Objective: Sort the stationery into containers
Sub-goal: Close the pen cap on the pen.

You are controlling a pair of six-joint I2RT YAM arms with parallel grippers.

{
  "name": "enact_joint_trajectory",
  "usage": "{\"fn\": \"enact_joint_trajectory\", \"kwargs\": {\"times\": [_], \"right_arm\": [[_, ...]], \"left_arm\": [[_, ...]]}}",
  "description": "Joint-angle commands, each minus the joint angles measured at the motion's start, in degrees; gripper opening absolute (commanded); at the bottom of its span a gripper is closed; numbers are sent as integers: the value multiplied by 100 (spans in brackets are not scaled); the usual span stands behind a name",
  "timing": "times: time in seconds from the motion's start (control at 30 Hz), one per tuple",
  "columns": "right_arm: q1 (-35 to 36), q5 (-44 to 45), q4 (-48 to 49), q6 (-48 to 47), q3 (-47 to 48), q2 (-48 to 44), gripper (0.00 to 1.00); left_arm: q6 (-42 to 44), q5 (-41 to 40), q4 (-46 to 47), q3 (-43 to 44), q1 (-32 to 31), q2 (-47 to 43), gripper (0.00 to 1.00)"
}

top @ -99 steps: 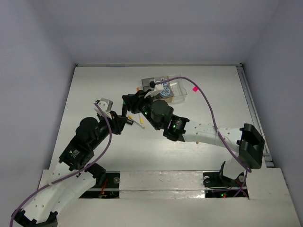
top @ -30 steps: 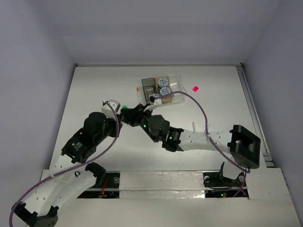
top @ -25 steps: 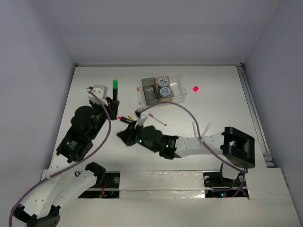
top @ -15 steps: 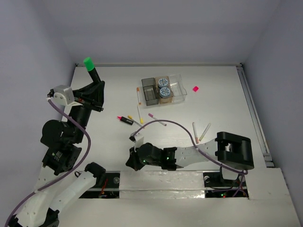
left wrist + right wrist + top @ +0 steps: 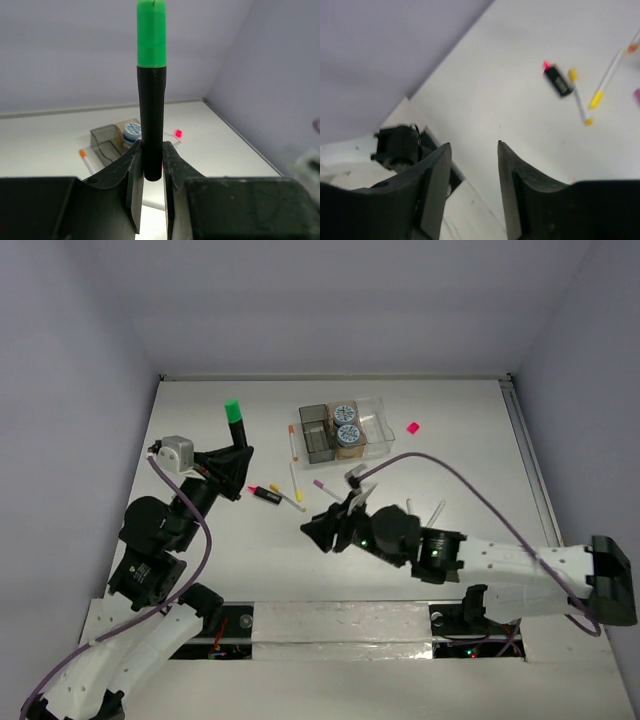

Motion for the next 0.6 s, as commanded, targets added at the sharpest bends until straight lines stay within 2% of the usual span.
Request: {"fn": "enact_joint_trajectory", "kwargs": {"times": [0.0, 0.03, 0.1, 0.23, 0.4, 0.57], "right_arm": [[-637, -179, 2, -746, 110, -847, 50], [-779, -347, 46, -920, 250, -970, 57], [-1113, -811, 186, -1080, 461, -1164, 62], [-1238, -1236, 476, -1554, 1076, -1060, 77], [-1370, -1341, 634, -1801, 1893, -454, 85], [-1581, -1746, 662, -1678, 2553, 353, 86]], "left_arm": [[-348, 950, 135, -274, -15, -47, 0], [-383, 1073, 143, -319, -15, -56, 0], [-445, 1416, 135, -424, -15, -65, 0], [-445, 1751, 126, -556, -15, -100, 0], [-498, 1927, 240, -802, -15, -109, 0], [-515, 2006, 249, -855, -15, -82, 0]]}}
